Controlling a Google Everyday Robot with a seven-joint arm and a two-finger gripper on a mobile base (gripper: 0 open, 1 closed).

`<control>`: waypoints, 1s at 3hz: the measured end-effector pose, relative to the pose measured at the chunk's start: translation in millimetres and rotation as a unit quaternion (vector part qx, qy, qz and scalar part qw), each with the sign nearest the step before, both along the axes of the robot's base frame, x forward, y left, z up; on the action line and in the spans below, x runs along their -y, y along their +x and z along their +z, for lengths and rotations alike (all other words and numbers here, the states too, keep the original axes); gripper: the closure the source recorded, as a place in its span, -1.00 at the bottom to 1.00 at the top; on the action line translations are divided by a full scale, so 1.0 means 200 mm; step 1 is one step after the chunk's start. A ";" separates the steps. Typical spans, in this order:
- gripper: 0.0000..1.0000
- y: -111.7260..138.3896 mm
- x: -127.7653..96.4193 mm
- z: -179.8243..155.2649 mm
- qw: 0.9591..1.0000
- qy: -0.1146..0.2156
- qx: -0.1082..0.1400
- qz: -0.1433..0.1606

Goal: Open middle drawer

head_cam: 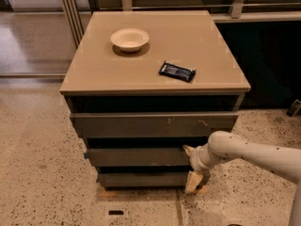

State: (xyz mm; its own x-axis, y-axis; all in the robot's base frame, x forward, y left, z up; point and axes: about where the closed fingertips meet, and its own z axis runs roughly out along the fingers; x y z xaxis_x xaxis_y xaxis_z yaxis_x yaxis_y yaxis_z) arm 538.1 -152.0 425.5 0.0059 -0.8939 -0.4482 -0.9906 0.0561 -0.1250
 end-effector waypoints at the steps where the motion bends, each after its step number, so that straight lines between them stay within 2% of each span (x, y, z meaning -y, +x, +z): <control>1: -1.00 0.03 0.00 0.02 1.000 -0.011 0.014 0.003; 2: -1.00 0.10 -0.01 0.08 0.999 -0.029 0.036 0.011; 3: -1.00 0.17 -0.03 0.08 0.997 -0.053 0.047 0.023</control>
Offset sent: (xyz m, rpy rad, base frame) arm 0.0473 0.0033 0.0408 -0.1230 -0.1544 0.0471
